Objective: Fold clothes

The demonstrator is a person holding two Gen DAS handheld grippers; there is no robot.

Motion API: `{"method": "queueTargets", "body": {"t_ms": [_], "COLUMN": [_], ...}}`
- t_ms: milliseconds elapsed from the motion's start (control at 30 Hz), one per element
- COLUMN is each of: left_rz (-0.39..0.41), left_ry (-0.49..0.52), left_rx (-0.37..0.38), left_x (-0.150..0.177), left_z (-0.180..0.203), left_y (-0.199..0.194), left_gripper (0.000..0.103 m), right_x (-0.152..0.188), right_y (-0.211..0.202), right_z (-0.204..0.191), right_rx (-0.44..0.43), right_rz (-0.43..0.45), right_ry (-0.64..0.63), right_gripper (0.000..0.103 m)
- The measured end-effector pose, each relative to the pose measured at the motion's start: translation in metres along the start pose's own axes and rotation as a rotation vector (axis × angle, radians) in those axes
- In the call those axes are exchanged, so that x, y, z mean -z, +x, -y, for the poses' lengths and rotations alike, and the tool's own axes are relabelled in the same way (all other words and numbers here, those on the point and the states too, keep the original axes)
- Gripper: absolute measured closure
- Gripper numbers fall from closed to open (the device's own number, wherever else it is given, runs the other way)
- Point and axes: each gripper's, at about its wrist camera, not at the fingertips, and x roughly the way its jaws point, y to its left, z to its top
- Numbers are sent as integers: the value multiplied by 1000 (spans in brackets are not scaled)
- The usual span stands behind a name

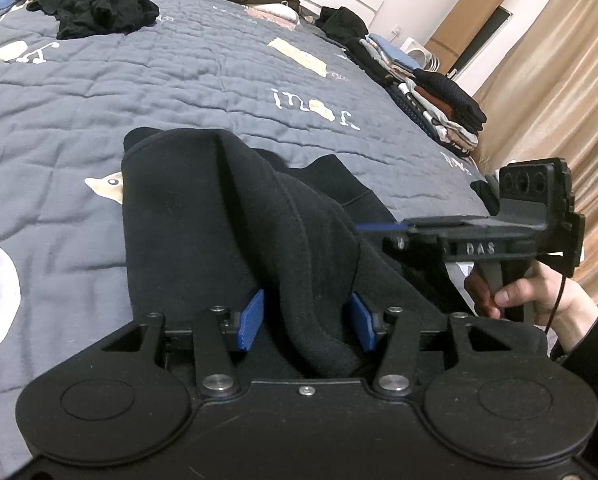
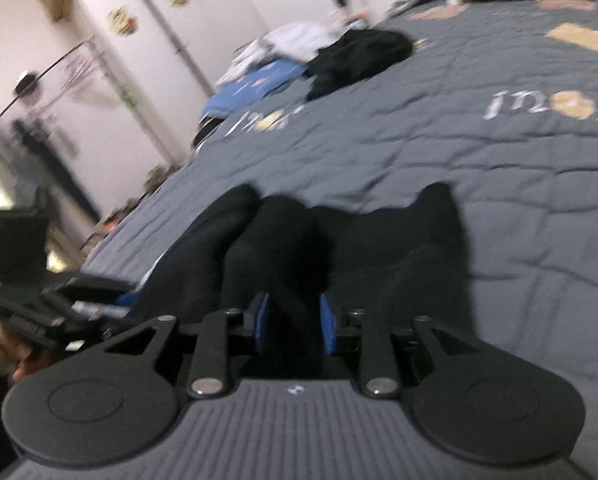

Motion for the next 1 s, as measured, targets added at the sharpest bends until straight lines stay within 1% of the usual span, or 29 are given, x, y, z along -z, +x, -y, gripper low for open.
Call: {"method": "queueTargets", "body": {"t_ms": [100, 333, 500, 633, 700, 800, 867, 933, 1000], "left_rz": [2, 2, 0, -4, -6, -7, -6, -5, -3], "left_ry": [1, 5, 7, 8, 8, 6, 5, 7, 0], "left_rx": [-2, -6, -7, -8, -8, -9, -11, -14, -8], "left_x": [0, 0, 0, 0, 0, 0, -1, -1, -3], "left_z": [1, 1, 1, 0, 0, -1, 0, 1, 0], "left_y": [1, 1, 1, 1, 1, 1, 1, 0, -3], "left_gripper": [55, 55, 54, 53, 53, 53, 53, 53, 53], "right_x": [2, 9, 10, 11, 11, 11, 10, 10, 10], "right_y": [2, 1, 1, 5, 8, 12, 13, 14, 15], "right_z": [10, 26, 34, 31, 30, 31, 28, 26, 23], "right_rx": [-37, -91, -173, -231, -246, -239, -207, -172, -153], "right_rz": [-14, -10, -6, -9, -11, -20, -25, -29, -26], "right_ry": [65, 159, 245, 271, 280, 308, 295, 272, 254], "right_gripper": [76, 75, 75, 73, 74, 74, 71, 63, 62]}}
